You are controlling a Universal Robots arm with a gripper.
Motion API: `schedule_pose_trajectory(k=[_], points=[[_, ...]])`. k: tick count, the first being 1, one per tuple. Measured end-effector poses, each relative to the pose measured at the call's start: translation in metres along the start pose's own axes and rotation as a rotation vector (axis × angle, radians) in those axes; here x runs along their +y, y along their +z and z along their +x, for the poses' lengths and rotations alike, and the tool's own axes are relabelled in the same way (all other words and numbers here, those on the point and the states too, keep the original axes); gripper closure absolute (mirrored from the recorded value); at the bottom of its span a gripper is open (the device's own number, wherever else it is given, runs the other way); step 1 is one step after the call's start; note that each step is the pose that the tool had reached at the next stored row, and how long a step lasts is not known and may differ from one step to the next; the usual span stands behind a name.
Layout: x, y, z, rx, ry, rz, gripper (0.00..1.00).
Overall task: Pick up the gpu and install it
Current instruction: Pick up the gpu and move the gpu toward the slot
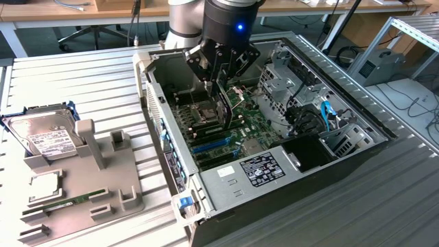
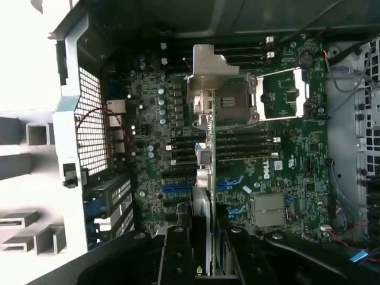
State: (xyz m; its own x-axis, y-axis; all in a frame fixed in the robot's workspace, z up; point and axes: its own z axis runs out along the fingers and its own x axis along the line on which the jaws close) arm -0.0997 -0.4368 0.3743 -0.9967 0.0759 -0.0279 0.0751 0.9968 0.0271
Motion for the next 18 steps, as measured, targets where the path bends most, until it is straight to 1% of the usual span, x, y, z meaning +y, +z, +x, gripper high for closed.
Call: schedule_pose_trajectory(k=[1,3,7,9,18], points=[[0.0005,0.0013,-0.002,0.0,0.0,0.0001,0.74],[0.0032,0.0057,-0.012,0.0,0.0,0.0,0.74],[0.0036,0.0067,-0.018,0.0,0.0,0.0,0.74],[0.004,0.0074,-0.023,0.0,0.0,0.0,0.74],[0.0048,0.0098,-0.035,0.0,0.0,0.0,0.74]])
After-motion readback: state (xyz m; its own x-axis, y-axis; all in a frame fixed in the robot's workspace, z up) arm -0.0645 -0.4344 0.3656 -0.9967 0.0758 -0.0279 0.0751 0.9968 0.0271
